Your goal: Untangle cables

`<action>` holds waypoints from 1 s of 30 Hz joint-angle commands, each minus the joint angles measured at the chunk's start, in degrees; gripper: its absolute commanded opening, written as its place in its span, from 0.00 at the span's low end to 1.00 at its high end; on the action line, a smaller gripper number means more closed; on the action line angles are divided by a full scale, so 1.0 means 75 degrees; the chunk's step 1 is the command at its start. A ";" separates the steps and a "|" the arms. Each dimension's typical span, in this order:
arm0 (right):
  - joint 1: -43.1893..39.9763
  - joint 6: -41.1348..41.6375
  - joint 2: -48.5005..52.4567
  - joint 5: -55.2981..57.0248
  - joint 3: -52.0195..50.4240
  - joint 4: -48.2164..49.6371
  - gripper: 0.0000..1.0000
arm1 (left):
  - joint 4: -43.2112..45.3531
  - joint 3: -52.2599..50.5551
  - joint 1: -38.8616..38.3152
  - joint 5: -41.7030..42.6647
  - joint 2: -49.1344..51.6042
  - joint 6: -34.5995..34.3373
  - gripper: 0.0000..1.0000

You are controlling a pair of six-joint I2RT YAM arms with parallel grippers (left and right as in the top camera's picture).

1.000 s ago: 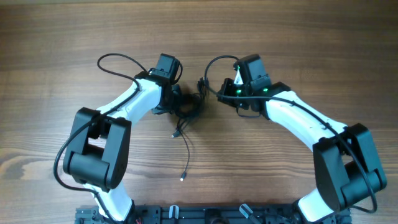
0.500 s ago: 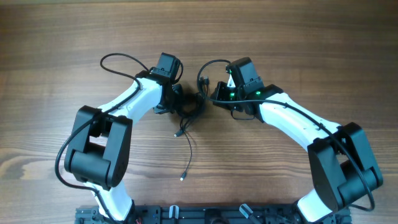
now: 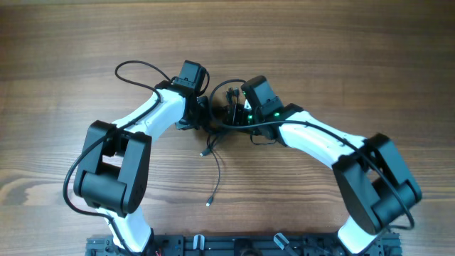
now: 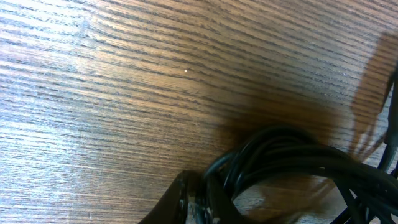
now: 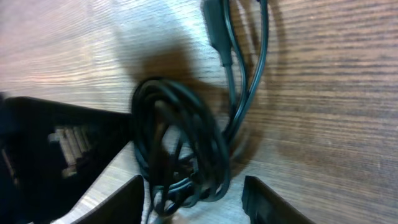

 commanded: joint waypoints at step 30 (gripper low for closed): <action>-0.1463 -0.1087 0.0437 -0.7580 0.0064 0.3279 0.04 | 0.0058 -0.0085 -0.0079 0.0029 0.0431 0.0067 0.19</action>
